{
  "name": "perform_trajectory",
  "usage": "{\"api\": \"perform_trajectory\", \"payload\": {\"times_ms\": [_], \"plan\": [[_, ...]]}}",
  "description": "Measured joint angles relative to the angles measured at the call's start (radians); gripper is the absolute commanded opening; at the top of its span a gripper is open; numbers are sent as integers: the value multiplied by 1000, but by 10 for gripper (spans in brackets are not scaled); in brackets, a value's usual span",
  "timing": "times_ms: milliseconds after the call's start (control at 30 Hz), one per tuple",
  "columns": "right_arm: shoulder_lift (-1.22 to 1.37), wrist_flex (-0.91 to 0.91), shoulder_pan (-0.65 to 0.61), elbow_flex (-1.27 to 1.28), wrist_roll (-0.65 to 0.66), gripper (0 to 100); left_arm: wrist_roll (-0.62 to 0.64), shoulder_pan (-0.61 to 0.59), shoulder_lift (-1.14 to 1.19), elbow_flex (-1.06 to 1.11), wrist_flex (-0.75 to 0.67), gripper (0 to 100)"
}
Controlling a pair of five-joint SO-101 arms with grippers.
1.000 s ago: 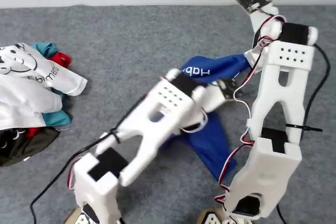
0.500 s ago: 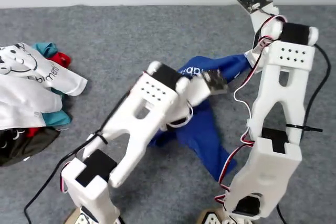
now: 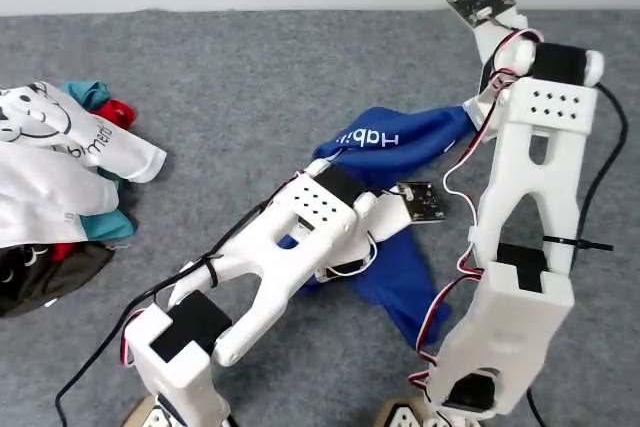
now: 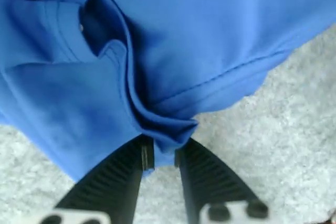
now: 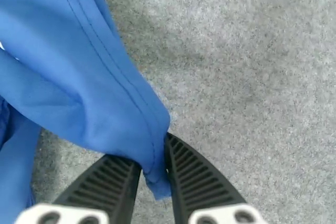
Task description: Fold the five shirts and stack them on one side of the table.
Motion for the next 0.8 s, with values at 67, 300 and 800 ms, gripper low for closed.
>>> {"api": "perform_trajectory", "payload": {"times_ms": [67,300,800], "plan": [[0,0,0,0,0,9,0,0,0,0,-12,118],[0,0,0,0,0,9,0,0,0,3,-69,99],[0,43,0,0,0,9,-6,-29,-18,-20,-11,17]]}}
